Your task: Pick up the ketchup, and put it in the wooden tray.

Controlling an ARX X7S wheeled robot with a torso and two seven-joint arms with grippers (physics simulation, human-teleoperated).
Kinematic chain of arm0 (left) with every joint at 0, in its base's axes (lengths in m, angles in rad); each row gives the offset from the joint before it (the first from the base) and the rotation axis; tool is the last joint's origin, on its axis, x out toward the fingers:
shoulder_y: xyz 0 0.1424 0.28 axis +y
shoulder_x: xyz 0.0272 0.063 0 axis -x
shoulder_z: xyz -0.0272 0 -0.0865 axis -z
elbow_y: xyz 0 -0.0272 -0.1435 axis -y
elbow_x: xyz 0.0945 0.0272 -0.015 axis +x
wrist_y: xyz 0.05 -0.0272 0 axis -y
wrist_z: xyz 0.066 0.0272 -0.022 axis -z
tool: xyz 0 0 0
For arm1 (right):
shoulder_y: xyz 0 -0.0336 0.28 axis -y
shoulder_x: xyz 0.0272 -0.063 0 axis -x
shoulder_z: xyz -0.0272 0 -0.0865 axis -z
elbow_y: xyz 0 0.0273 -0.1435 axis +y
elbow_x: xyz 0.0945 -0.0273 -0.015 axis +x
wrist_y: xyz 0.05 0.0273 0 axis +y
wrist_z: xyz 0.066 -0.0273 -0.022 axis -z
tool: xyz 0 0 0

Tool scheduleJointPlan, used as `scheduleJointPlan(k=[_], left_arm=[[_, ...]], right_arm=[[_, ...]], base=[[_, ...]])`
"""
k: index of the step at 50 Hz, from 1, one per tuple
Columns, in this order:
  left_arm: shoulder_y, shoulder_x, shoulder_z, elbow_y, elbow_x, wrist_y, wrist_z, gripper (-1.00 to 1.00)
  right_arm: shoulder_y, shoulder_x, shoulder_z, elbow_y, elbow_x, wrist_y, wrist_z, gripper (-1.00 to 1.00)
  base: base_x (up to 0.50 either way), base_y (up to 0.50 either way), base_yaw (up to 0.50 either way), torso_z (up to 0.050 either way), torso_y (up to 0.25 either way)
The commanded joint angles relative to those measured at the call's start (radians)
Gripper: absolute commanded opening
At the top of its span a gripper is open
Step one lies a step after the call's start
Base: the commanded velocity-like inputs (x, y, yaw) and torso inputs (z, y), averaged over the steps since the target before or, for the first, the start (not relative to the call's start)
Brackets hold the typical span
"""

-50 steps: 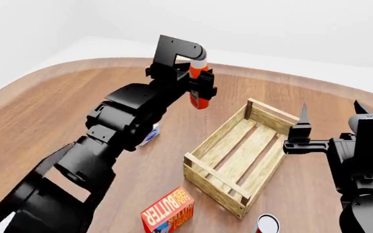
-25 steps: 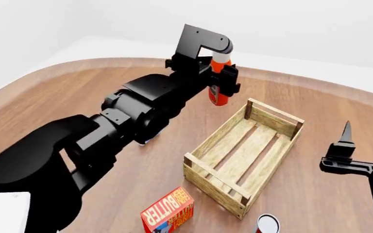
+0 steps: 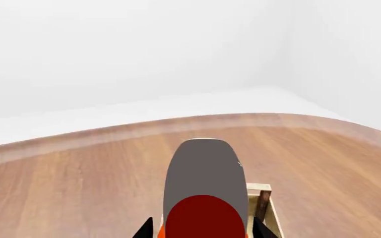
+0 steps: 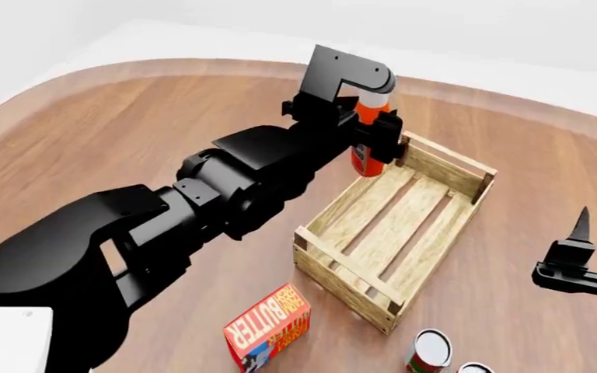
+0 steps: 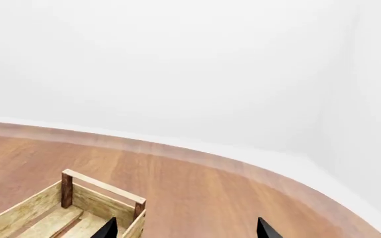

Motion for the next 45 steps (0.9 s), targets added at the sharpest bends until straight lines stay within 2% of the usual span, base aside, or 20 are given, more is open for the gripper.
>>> scheduleJointPlan(k=[1,18,45], left_arm=[[-0.021,0.001,-0.009,0.045,-0.027,0.004,-0.026,-1.0],[-0.041,0.001,-0.007,0.1,-0.042,0.017,-0.059,-1.0],[-0.045,0.001,-0.012,0.131,0.035,0.022,-0.057,-1.0]], right_arm=[[-0.009,-0.007,0.011,-0.007,-0.002,0.005,0.017,1.0],[-0.006,-0.014,0.013,-0.008,-0.01,0.007,0.044,1.0],[0.0,-0.029,0.021,-0.009,-0.016,0.011,0.083,1.0]], base=[[0.0,0.0,0.0,0.013,-0.168],[0.0,0.0,0.0,0.013,-0.177],[0.0,0.0,0.0,0.017,-0.202]])
